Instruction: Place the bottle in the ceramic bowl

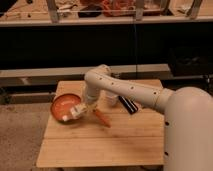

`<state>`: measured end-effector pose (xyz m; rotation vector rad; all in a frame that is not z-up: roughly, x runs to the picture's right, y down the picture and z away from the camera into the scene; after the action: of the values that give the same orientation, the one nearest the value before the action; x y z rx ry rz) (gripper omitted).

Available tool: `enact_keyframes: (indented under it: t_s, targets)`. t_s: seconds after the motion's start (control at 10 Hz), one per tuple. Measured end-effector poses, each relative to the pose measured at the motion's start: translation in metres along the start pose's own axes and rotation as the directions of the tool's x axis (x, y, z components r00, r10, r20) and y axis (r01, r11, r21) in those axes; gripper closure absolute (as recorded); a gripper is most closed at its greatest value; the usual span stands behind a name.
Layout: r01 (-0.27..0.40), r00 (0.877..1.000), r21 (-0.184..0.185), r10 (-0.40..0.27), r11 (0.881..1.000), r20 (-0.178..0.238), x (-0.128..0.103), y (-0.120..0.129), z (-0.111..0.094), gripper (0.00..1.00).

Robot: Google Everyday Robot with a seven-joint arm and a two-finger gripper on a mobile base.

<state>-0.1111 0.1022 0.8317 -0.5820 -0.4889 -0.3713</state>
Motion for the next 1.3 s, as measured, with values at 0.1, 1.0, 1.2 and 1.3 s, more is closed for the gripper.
enact_keyframes:
  t_s: [0.1,1.0,1.2,1.3]
  targets:
    - [0.001,1.0,0.001,-0.001,1.0,-0.002,0.0,-0.002,-0.001,1.0]
    - [0.024,1.0,-0.021,-0.024,0.999,0.002,-0.035,-0.041,0.019,1.0]
    - [0.023,1.0,-0.023,-0.023,0.999,0.002,-0.035,-0.043,0.021,1.0]
    - [0.025,1.0,-0.025,-0.025,0.999,0.004,-0.037,-0.045,0.022,1.0]
